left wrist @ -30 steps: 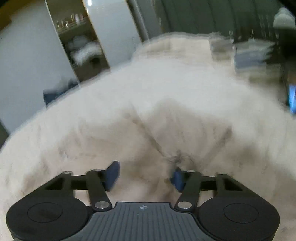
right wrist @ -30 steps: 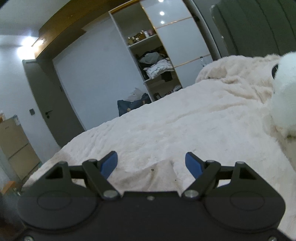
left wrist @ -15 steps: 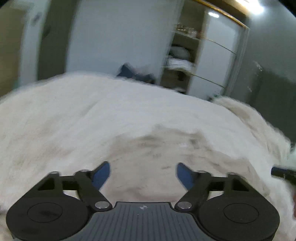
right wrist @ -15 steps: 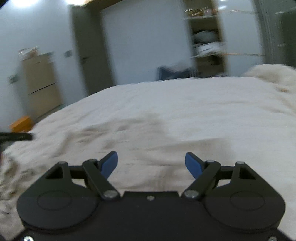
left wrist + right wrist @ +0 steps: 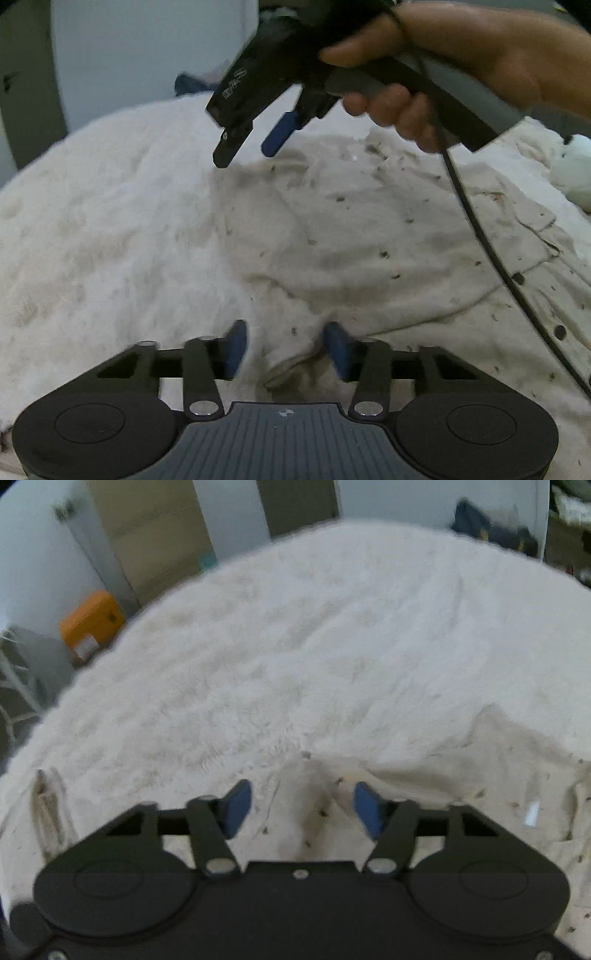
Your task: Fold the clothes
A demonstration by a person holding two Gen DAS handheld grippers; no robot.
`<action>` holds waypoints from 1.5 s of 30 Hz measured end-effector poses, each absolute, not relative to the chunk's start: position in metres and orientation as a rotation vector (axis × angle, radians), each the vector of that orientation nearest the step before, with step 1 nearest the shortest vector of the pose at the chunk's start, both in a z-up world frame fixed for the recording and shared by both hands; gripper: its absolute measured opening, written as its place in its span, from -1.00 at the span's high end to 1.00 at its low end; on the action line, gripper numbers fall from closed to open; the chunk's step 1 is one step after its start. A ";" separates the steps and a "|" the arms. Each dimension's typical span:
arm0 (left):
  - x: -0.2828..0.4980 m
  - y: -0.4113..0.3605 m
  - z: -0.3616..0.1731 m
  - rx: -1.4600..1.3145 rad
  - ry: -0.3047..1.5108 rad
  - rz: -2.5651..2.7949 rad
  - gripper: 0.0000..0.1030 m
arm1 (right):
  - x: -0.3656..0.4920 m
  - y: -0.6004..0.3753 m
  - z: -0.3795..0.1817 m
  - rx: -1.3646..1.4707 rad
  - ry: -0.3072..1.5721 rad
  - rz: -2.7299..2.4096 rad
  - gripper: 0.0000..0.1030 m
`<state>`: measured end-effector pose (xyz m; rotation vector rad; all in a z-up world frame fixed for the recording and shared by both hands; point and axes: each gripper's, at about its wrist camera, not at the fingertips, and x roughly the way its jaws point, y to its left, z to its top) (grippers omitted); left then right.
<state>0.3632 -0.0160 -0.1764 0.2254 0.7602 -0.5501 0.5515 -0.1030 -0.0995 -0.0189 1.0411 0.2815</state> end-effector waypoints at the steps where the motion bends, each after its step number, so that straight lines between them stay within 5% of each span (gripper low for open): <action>1: 0.363 -0.014 -0.179 0.217 0.772 -0.560 0.56 | 0.553 -0.099 -0.103 -0.028 1.058 0.269 0.61; 2: 0.363 -0.012 -0.180 0.199 0.781 -0.578 0.66 | 0.557 -0.093 -0.110 -0.040 1.090 0.245 1.00; 3: 0.362 -0.009 -0.180 0.181 0.789 -0.597 0.86 | 0.561 -0.090 -0.111 -0.043 1.097 0.225 1.00; 7: 0.366 0.012 -0.181 0.055 0.799 -0.596 0.90 | 0.572 -0.084 -0.097 -0.040 1.050 0.200 1.00; 12: 0.385 0.082 -0.188 -0.426 0.867 -0.500 0.90 | 0.598 -0.047 -0.080 -0.102 0.988 0.243 0.99; 14: 0.389 0.100 -0.197 -0.557 0.920 -0.463 0.87 | 0.600 -0.025 -0.082 -0.205 0.927 0.243 0.76; 15: 0.389 0.105 -0.199 -0.591 0.927 -0.457 0.82 | 0.599 -0.019 -0.081 -0.249 0.922 0.241 0.44; 16: 0.389 0.113 -0.201 -0.636 0.931 -0.450 0.63 | 0.599 -0.019 -0.078 -0.255 0.921 0.243 0.31; 19: 0.387 0.129 -0.201 -0.776 0.910 -0.466 0.26 | 0.580 -0.032 -0.060 -0.208 0.884 0.284 0.17; 23: 0.387 0.130 -0.202 -0.814 0.913 -0.470 0.11 | 0.524 -0.096 -0.029 -0.127 0.826 0.282 0.03; 25: 0.387 0.124 -0.206 -0.795 0.931 -0.467 0.32 | 0.506 -0.126 -0.025 -0.081 0.820 0.258 -0.03; 27: 0.386 0.115 -0.210 -0.748 0.946 -0.468 0.94 | 0.469 -0.177 -0.026 -0.060 0.820 0.179 -0.04; 37: 0.327 0.101 -0.161 -0.119 0.768 -0.516 0.98 | 0.295 -0.287 -0.056 0.092 0.825 -0.033 -0.03; 39: 0.328 0.108 -0.158 -0.156 0.774 -0.494 0.93 | 0.257 -0.298 -0.065 0.121 0.830 -0.053 -0.03; 41: 0.333 0.122 -0.157 -0.295 0.787 -0.504 0.49 | 0.230 -0.305 -0.073 0.140 0.840 -0.072 -0.03; 42: 0.337 0.130 -0.159 -0.405 0.787 -0.508 0.10 | 0.222 -0.307 -0.080 0.155 0.850 -0.077 -0.03; 45: 0.354 0.138 -0.171 -0.602 0.819 -0.488 0.02 | 0.219 -0.312 -0.092 0.170 0.880 -0.097 -0.03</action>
